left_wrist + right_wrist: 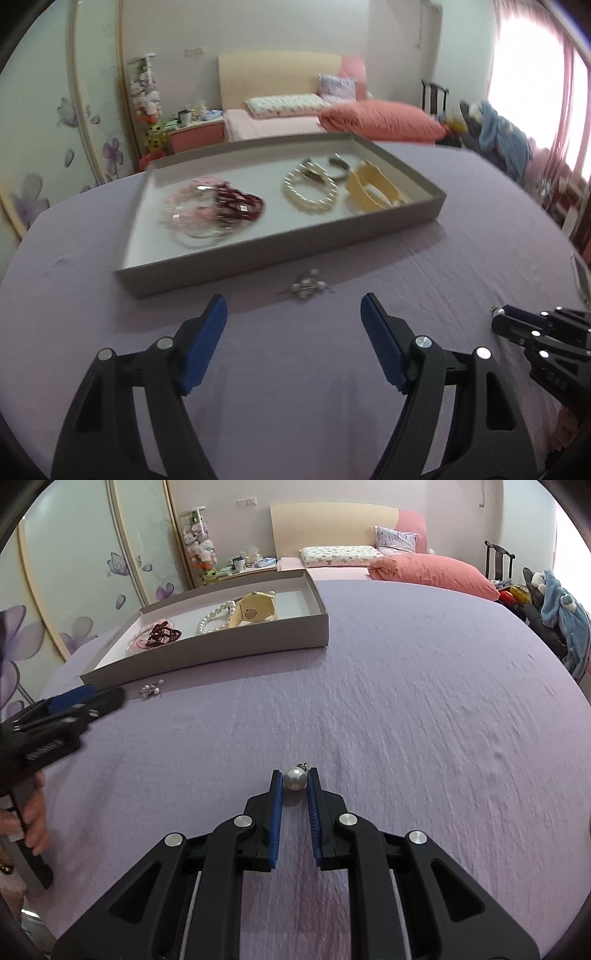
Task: Organize jewelry
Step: 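Grasp the pearl drop earring with the right tool while the left tool grasps the silver brooch, then lift the earring and brooch and carry both over the grey tray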
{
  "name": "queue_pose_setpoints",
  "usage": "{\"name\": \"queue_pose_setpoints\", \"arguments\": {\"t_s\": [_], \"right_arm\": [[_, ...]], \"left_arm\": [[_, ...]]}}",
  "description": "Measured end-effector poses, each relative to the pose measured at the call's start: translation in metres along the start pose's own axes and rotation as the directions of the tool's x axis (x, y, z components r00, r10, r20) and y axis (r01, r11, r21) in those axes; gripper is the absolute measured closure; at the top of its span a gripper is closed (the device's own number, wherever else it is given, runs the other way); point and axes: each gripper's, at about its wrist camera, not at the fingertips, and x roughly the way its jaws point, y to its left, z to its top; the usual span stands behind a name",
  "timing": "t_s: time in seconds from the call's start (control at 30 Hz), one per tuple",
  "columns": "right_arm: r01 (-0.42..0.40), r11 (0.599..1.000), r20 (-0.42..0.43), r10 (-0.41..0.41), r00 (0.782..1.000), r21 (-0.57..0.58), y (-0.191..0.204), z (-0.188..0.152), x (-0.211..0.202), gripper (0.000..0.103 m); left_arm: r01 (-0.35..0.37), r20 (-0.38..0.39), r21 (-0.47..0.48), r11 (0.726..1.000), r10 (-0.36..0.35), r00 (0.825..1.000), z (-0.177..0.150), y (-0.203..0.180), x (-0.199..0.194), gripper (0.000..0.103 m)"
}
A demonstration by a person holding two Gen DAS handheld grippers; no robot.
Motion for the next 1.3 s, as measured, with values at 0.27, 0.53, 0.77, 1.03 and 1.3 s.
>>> {"name": "queue_pose_setpoints", "arguments": {"t_s": [0.27,0.53,0.77,1.03,1.3], "right_arm": [[-0.026,1.000,0.001,0.026,1.000,0.015,-0.007,-0.002,-0.002,0.089],[-0.032,0.999,0.001,0.032,0.999,0.020,-0.008,-0.003,-0.002,0.088],[-0.045,0.998,0.005,0.045,0.999,0.033,-0.009,-0.002,-0.002,0.089],[-0.078,0.997,0.065,0.079,0.995,-0.005,0.008,-0.003,-0.012,0.089],[-0.135,0.989,0.108,0.141,0.984,-0.059,0.030,-0.005,-0.020,0.089]], "left_arm": [[-0.018,-0.112,-0.027,0.999,0.015,0.994,0.013,-0.014,0.039,0.045],[-0.016,-0.101,-0.050,0.999,0.011,0.995,0.017,-0.016,0.044,0.092],[0.019,-0.064,-0.090,0.996,-0.025,0.998,0.004,0.004,0.020,0.092],[0.022,0.067,-0.180,0.983,-0.010,0.998,-0.024,0.048,-0.048,0.092],[0.046,0.163,-0.227,0.973,-0.008,0.987,-0.069,0.055,-0.095,0.092]]}}
